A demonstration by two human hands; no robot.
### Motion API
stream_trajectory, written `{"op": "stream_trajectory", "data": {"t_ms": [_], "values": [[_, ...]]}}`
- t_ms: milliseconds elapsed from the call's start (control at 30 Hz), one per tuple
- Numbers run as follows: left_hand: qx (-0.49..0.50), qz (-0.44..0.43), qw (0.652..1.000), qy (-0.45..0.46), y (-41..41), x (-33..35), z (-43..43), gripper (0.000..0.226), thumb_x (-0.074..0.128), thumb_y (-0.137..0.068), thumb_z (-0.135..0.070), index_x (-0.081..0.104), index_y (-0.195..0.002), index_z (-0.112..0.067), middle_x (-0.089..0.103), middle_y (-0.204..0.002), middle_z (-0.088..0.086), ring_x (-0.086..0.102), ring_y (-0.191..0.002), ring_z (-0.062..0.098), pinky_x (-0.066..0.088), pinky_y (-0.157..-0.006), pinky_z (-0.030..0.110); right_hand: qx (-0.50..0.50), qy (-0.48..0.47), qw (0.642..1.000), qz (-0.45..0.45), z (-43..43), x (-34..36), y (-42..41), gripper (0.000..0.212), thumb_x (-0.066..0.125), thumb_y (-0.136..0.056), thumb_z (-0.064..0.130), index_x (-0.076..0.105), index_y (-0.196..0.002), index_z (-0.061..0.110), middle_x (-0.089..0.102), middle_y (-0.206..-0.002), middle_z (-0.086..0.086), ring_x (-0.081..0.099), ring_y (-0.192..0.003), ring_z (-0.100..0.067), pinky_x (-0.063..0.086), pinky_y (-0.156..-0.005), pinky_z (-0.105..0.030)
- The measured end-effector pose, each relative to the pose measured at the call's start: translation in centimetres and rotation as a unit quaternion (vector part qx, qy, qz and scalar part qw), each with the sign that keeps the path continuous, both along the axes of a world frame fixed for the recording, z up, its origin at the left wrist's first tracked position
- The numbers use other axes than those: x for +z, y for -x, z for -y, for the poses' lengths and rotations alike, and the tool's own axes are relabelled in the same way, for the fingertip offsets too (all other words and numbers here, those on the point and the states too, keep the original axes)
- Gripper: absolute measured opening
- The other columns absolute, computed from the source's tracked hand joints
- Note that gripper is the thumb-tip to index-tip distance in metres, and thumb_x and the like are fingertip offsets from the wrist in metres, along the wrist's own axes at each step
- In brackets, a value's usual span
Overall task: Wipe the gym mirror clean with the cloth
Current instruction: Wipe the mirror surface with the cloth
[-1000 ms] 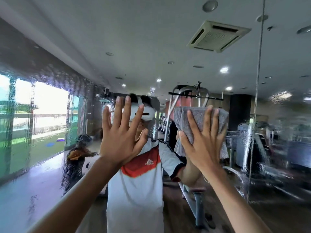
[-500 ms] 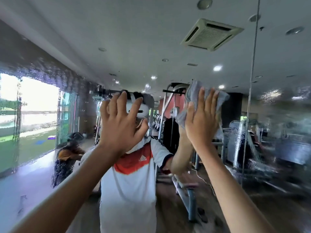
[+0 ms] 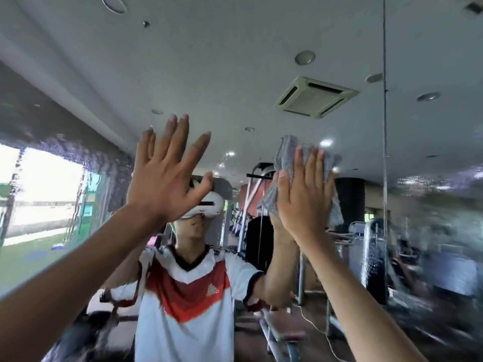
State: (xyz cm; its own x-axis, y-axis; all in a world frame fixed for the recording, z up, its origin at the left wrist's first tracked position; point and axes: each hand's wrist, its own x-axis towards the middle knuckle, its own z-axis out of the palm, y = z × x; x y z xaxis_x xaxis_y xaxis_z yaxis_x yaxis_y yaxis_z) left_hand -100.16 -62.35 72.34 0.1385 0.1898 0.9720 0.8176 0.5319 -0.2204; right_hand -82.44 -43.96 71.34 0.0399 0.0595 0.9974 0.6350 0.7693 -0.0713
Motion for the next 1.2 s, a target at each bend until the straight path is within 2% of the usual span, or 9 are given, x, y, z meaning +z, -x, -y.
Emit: {"op": "stream_trajectory", "data": {"t_ms": [200,433,667,767,833,900,1000,1100,1200], "values": [[0.000,-0.023,1.000,-0.004,1.0,-0.1,-0.2,0.073,0.023,-0.097,-0.062,0.022,-0.160,-0.024,0.008,-0.168,0.013,0.006,-0.155,0.032,0.000,-0.122,0.060,-0.023,-0.176,0.959,0.222,-0.5,-3.7,-1.3,0.057,0.012,-0.107,0.043,0.011,-0.159,0.018,0.005,-0.167,-0.007,0.003,-0.154,-0.022,0.009,-0.123,-0.051],[0.008,-0.030,0.999,-0.014,1.2,-0.3,-0.3,0.072,0.026,-0.097,-0.061,0.025,-0.159,-0.024,0.012,-0.167,0.012,0.010,-0.155,0.032,0.006,-0.122,0.060,0.003,0.029,0.999,0.039,0.7,9.6,0.3,0.067,-0.003,-0.097,0.054,-0.003,-0.156,0.020,-0.005,-0.166,-0.008,-0.010,-0.152,-0.022,-0.005,-0.124,-0.046],[0.006,-0.029,0.999,-0.013,0.9,-0.3,0.1,0.073,0.028,-0.095,-0.061,0.031,-0.157,-0.022,0.022,-0.165,0.015,0.021,-0.152,0.035,0.015,-0.119,0.061,-0.003,-0.187,0.958,0.217,-0.6,2.0,-1.4,0.058,0.008,-0.107,0.046,0.015,-0.157,0.018,0.006,-0.165,-0.005,0.002,-0.153,-0.020,-0.002,-0.125,-0.041],[0.025,-0.060,0.998,0.004,0.7,0.3,1.2,0.077,0.034,-0.089,-0.063,0.046,-0.151,-0.019,0.043,-0.154,0.020,0.045,-0.138,0.041,0.033,-0.103,0.058,0.008,-0.062,0.994,0.090,-2.1,8.3,-2.7,0.065,0.005,-0.103,0.051,0.013,-0.159,0.020,0.004,-0.166,-0.004,-0.007,-0.152,-0.015,-0.017,-0.120,-0.033],[0.040,-0.091,0.995,0.014,1.0,1.2,2.0,0.077,0.036,-0.087,-0.064,0.050,-0.148,-0.019,0.050,-0.148,0.020,0.052,-0.130,0.041,0.036,-0.095,0.053,0.010,0.007,1.000,-0.002,-0.9,13.7,-1.2,0.069,0.007,-0.098,0.051,0.014,-0.159,0.019,0.009,-0.166,-0.008,0.000,-0.153,-0.021,-0.006,-0.124,-0.043],[0.047,-0.106,0.993,0.019,1.2,1.5,2.5,0.076,0.037,-0.088,-0.064,0.052,-0.147,-0.019,0.053,-0.146,0.020,0.056,-0.126,0.040,0.037,-0.090,0.049,0.004,0.007,1.000,-0.015,1.7,16.1,1.2,0.068,0.007,-0.098,0.049,0.013,-0.159,0.019,0.012,-0.166,-0.010,0.006,-0.153,-0.026,0.002,-0.123,-0.050],[0.055,-0.124,0.990,0.035,1.7,2.0,3.2,0.073,0.038,-0.088,-0.063,0.054,-0.145,-0.020,0.054,-0.145,0.018,0.058,-0.123,0.038,0.036,-0.085,0.045,0.002,-0.113,0.985,0.129,4.7,13.5,3.9,0.060,0.004,-0.101,0.049,-0.002,-0.155,0.024,0.000,-0.166,-0.006,-0.003,-0.153,-0.024,-0.007,-0.122,-0.048],[0.045,-0.162,0.983,0.078,3.1,3.1,4.6,0.069,0.039,-0.091,-0.057,0.053,-0.146,-0.018,0.054,-0.147,0.014,0.060,-0.121,0.034,0.036,-0.084,0.043,-0.004,-0.252,0.930,0.268,2.7,9.2,2.1,0.058,0.019,-0.104,0.047,0.009,-0.156,0.024,0.007,-0.164,-0.003,0.002,-0.153,-0.018,0.003,-0.124,-0.047],[0.048,-0.171,0.979,0.098,4.7,3.4,5.7,0.065,0.036,-0.094,-0.053,0.051,-0.147,-0.018,0.047,-0.152,0.012,0.054,-0.130,0.033,0.038,-0.097,0.050,0.013,-0.230,0.940,0.254,-0.8,9.9,-1.5,0.057,0.021,-0.104,0.044,0.018,-0.156,0.020,0.017,-0.164,-0.006,0.010,-0.152,-0.020,0.015,-0.121,-0.052]]}}
